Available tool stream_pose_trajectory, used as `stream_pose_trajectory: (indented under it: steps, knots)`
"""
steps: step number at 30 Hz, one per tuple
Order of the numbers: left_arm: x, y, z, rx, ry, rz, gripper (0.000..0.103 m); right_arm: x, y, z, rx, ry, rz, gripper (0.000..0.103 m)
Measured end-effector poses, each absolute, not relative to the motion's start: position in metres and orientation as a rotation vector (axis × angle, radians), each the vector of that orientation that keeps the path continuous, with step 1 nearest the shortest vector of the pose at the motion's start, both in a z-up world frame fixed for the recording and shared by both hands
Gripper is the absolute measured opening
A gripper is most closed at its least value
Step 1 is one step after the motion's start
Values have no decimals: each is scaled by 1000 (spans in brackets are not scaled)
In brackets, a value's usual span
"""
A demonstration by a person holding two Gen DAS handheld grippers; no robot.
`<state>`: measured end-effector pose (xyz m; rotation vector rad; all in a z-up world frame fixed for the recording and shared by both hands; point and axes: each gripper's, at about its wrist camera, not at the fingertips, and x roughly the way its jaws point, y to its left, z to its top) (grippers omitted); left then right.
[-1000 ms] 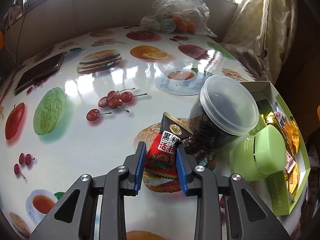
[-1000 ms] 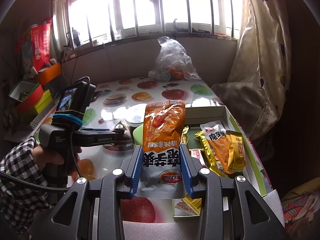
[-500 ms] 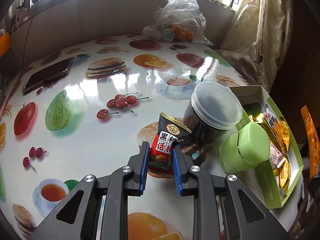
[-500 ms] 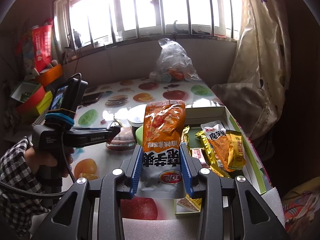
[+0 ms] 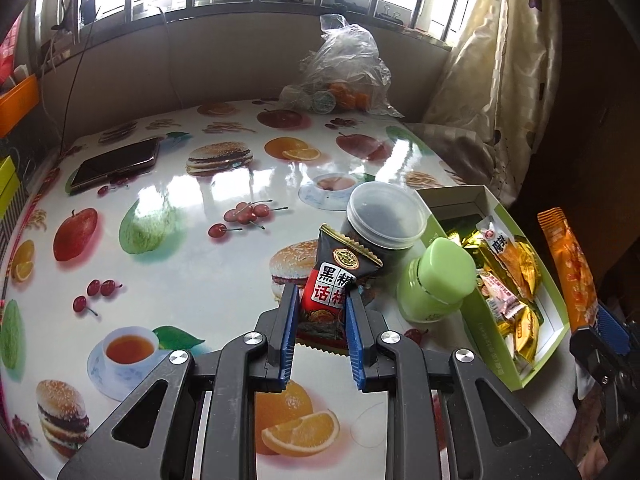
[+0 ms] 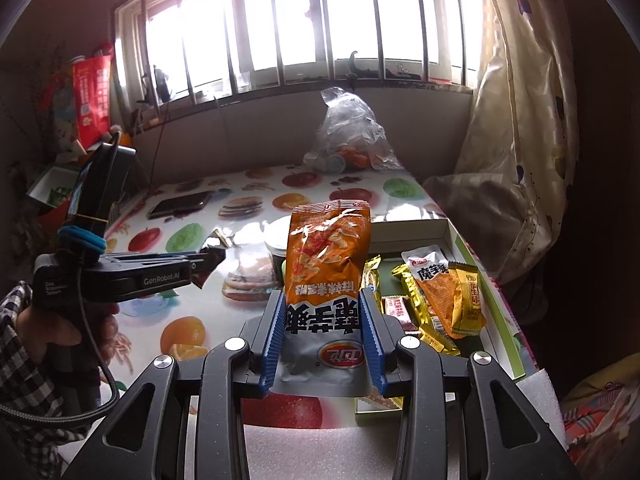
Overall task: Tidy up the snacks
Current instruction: 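Carry both held packets over the green box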
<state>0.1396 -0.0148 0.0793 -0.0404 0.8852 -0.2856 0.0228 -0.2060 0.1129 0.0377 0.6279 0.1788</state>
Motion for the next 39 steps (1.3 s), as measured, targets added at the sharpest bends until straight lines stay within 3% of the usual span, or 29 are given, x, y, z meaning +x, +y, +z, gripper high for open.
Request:
stream_pose_trajectory:
  steps: [22,39]
  knots:
    - [103,-70,119,-9,813,-408,24,3,-247,127,66,589,93,35]
    - [111,-135,114,32,847,-504,24,9,-308,114,114,612,-2,35]
